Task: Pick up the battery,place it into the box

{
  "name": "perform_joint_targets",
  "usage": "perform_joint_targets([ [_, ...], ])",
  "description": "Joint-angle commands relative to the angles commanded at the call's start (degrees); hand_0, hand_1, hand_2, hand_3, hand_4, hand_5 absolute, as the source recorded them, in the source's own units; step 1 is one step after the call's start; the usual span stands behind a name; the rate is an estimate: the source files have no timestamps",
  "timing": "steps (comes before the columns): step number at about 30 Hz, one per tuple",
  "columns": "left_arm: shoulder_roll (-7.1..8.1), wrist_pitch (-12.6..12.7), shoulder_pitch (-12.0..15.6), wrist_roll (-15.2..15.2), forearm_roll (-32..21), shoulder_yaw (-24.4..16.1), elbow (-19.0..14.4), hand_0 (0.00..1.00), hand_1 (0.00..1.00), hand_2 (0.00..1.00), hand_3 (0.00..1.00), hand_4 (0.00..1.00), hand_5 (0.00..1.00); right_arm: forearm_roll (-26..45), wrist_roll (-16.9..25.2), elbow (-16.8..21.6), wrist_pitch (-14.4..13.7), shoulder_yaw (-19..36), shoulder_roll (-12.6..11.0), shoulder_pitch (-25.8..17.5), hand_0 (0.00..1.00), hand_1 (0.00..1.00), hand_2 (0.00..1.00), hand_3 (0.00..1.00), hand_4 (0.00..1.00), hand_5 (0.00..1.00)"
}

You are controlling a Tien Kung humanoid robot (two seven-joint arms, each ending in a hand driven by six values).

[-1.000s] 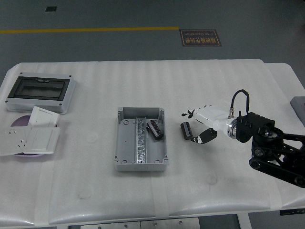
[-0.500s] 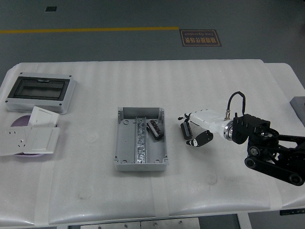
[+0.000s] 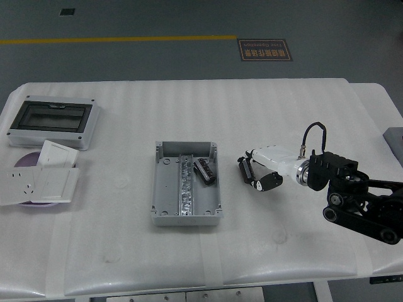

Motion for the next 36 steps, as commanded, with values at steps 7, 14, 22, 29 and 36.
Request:
perform_joint_targets([
  [7, -0.04, 0.0, 0.0, 0.0, 0.1, -0.1, 0.0, 0.648, 0.667, 0.61, 0.636, 0.653, 0.082, 0.1, 0.2, 0.3, -0.5, 1.8, -0.4, -0.6, 0.806, 0.712, 0.693, 0.691, 0.316, 0.07],
  [14, -0.13, 0.0, 0.1, 0.0, 0.5, -0.3, 0.0, 0.648, 0.667, 0.61, 0.637, 0.653, 0.08, -1.8, -0.4, 3.5, -0.7, 9.5, -1.2, -1.8, 0.806, 0.706, 0.687, 0.688, 0.297, 0.06],
  [22, -0.29, -0.1, 0.5, 0.1, 0.8, -0.6, 0.0, 0.649, 0.667, 0.61, 0.636, 0.654, 0.081, -2.5, -0.1, 9.8, -3.2, 21.3, 4.2, -7.4, 0.799, 0.702, 0.687, 0.689, 0.293, 0.049],
  [29, -0.39, -0.1, 0.5, 0.1, 0.6, -0.4, 0.0, 0.648, 0.667, 0.61, 0.636, 0.654, 0.08, -1.8, 1.6, 9.1, -8.0, 23.3, 10.3, -9.3, 0.797, 0.701, 0.687, 0.69, 0.313, 0.066],
  [36, -0.46, -0.1, 0.4, 0.1, 0.6, -0.4, 0.0, 0.648, 0.667, 0.61, 0.635, 0.653, 0.079, 0.6, 2.4, 6.8, -10.2, 19.1, 12.4, -10.1, 0.796, 0.713, 0.709, 0.723, 0.471, 0.165],
])
